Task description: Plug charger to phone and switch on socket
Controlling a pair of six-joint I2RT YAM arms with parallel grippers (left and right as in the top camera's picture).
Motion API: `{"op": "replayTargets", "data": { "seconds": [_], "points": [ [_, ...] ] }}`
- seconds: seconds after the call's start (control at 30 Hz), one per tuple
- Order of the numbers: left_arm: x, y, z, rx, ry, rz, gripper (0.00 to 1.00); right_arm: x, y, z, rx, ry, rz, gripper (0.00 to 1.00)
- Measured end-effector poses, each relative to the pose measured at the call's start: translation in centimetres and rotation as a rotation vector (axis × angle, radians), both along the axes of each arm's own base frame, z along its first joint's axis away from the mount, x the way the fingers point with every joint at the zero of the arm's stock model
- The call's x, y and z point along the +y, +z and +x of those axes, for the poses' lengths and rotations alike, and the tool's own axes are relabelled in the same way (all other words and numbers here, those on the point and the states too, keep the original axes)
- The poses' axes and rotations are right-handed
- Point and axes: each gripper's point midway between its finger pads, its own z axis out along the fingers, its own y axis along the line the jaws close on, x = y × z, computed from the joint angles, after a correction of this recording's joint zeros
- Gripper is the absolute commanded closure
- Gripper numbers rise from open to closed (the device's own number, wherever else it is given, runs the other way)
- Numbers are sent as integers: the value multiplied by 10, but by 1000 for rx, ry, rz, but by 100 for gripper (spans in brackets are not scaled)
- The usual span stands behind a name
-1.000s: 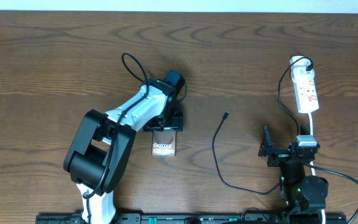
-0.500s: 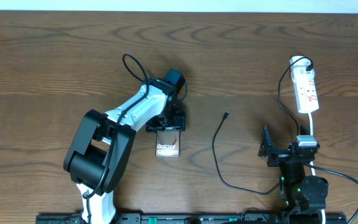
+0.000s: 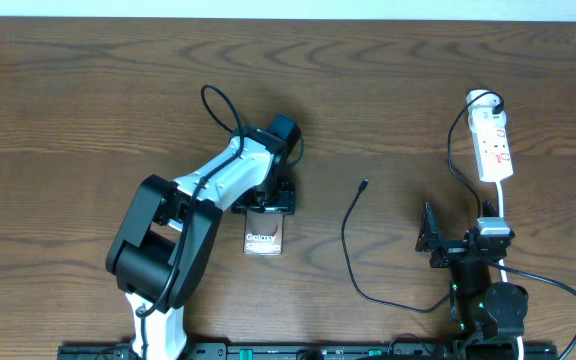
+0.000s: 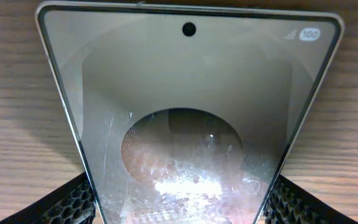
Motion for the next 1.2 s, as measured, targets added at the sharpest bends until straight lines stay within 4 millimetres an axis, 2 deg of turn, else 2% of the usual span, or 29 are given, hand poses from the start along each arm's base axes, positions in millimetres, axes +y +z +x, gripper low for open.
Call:
{"op": "replayTargets", "data": {
  "seconds": [0.8, 1.03, 1.2],
  "points": [
    [38, 12, 3, 16, -51, 233, 67, 0, 0, 0, 0, 0, 0, 1],
    [35, 26, 17, -16, -59, 245, 67, 0, 0, 0, 0, 0, 0, 1],
    [32, 36, 19, -18, -65, 246, 67, 0, 0, 0, 0, 0, 0, 1]
  ]
}}
